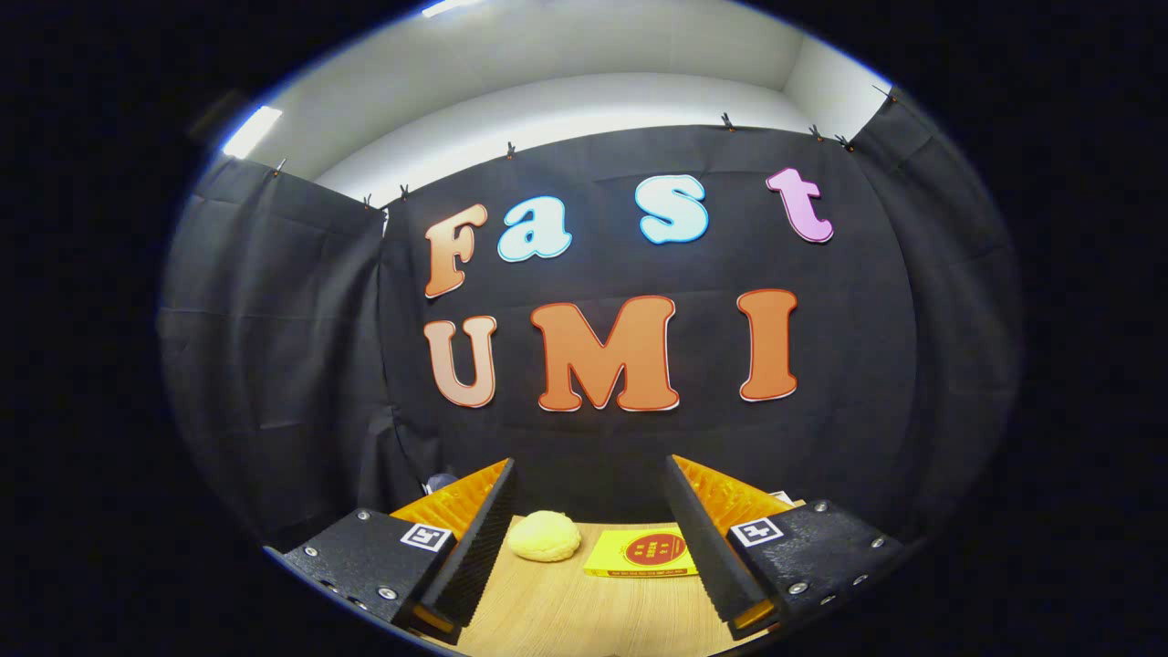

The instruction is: Open the storage box then place both shoes into the box .Put the left shoe in first, then the right shoe, with the right side of both shoes facing outward in a uniform manner.

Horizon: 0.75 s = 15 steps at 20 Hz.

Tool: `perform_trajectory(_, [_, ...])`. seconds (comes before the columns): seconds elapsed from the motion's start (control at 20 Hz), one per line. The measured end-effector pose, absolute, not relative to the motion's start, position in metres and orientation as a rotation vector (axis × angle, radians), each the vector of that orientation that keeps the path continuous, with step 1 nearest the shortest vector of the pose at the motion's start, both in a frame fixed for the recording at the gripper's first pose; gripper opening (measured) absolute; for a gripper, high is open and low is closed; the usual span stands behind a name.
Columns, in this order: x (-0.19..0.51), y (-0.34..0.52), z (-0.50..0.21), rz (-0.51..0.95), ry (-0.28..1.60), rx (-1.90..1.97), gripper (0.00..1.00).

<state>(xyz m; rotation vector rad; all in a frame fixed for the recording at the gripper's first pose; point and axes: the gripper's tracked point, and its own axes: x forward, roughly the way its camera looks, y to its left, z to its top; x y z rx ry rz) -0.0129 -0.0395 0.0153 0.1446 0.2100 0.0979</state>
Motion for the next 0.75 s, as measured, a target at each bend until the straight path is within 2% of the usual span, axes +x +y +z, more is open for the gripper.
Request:
perform_trajectory(0.35, [-0.007, -0.019, 0.03, 0.158, 0.146, 0.148, 0.97])
perform_trajectory(0.75, [0.001, -0.015, 0.045, 0.15, 0.073, 0.102, 0.97])
